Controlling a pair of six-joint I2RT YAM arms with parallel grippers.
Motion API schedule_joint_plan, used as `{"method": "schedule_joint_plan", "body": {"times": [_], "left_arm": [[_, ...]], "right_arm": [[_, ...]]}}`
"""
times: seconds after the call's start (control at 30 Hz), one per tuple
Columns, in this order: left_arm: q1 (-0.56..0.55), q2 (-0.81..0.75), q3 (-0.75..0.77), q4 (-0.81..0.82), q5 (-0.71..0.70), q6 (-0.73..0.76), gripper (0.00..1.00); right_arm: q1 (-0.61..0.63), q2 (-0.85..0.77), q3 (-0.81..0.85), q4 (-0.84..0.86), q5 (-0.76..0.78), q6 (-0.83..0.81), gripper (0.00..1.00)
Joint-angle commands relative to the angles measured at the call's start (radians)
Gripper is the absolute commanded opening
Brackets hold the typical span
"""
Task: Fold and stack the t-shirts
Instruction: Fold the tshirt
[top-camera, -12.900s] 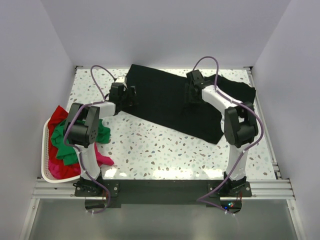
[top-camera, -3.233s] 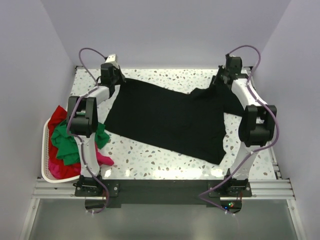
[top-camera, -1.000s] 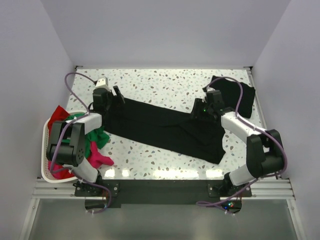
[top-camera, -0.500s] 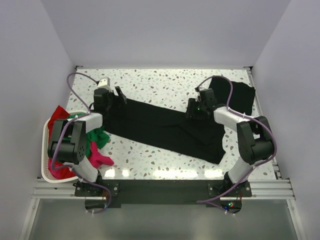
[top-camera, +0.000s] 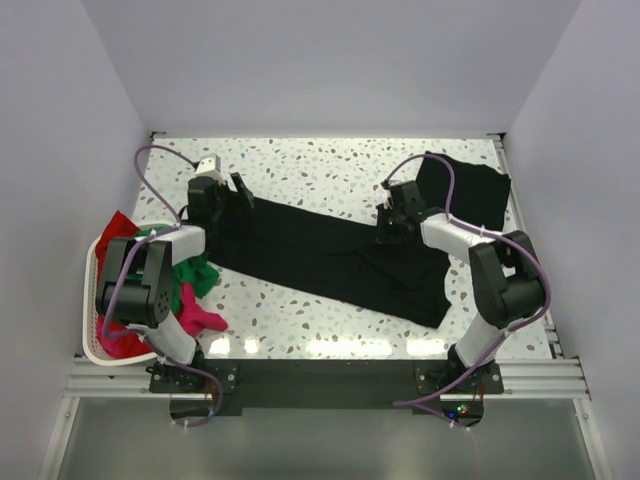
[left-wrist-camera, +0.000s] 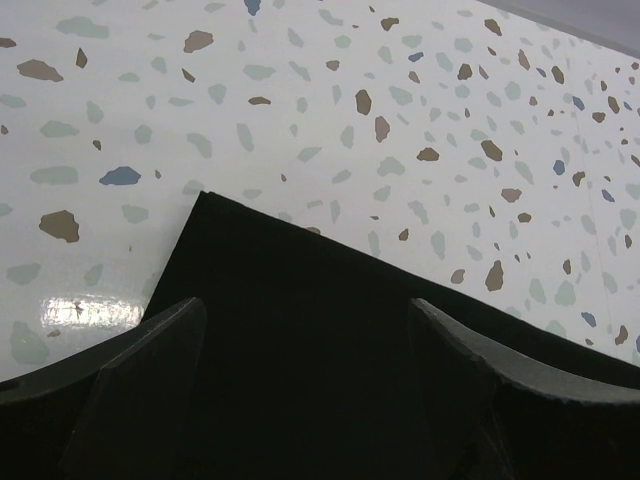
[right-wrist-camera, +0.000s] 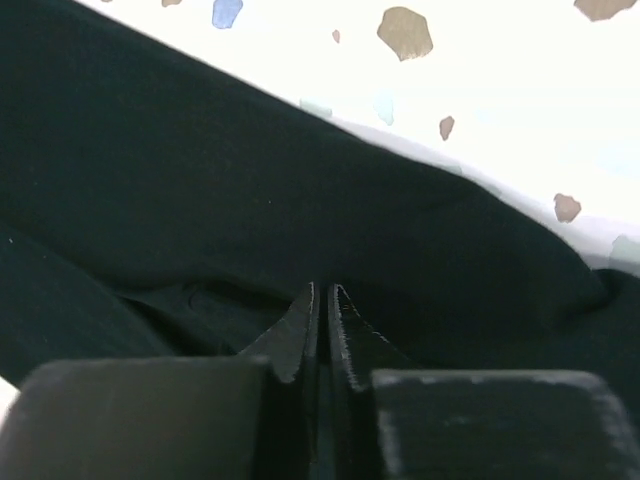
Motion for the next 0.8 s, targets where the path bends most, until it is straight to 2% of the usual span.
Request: {"method": "schedule_joint_plan", "body": {"times": [0.0, 0.77], "left_arm": [[-0.003, -0.009, 0.021, 0.052, 0.000, 0.004, 0.87], [-0.001, -0.034, 0.008, 0.041, -0.007, 0.012, 0.87]], "right_arm": [[0.032, -0.047, 0.042, -0.053, 0.048, -0.005, 0.00], [0.316, -0.154, -0.015, -0.164, 0.243, 0.181, 0.00]]}}
